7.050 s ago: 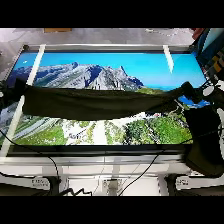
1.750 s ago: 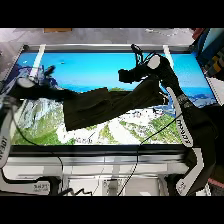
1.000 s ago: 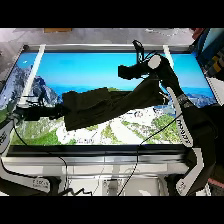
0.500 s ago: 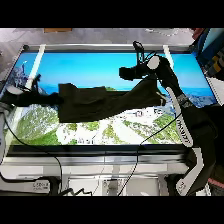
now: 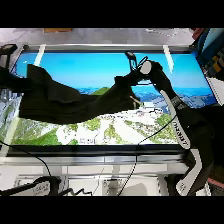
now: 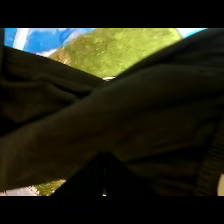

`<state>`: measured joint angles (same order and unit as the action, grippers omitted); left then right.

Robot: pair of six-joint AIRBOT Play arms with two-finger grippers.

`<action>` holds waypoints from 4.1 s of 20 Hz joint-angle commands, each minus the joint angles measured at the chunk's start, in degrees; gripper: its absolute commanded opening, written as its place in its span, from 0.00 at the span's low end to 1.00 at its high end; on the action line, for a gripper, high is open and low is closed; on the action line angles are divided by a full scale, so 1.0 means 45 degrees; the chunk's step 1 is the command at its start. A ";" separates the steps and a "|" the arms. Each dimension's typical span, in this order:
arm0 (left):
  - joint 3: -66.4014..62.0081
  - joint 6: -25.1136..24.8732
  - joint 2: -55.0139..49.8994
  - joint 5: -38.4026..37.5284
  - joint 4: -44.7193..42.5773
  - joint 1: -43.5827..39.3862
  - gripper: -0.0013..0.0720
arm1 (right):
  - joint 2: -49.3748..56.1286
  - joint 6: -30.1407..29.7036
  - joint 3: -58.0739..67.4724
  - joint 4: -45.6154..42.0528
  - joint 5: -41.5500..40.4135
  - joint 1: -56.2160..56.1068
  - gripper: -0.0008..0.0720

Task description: Fold the clothes and pants, and hang the long-sleeved shirts on hangers.

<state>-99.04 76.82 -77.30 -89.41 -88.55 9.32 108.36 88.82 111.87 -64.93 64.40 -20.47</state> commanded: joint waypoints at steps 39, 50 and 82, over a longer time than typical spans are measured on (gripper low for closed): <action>-0.0646 0.2084 -0.2953 0.3045 0.8699 -0.2395 0.04 | 0.1923 0.0359 0.0942 -0.0442 -0.2963 -0.1724 0.05; -0.0651 0.0078 -0.6159 0.6829 1.1691 -0.7563 0.99 | 0.0602 0.0019 0.0729 -0.0976 0.0573 0.3541 0.05; -0.0656 -0.1846 -0.3084 0.4469 1.0355 -0.2365 0.66 | 0.1195 -0.3225 -0.3036 0.4405 -0.2322 -0.0835 0.75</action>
<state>-101.97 69.14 -93.56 -69.28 -41.89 -1.39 112.77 73.52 98.24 -44.51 52.71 -21.82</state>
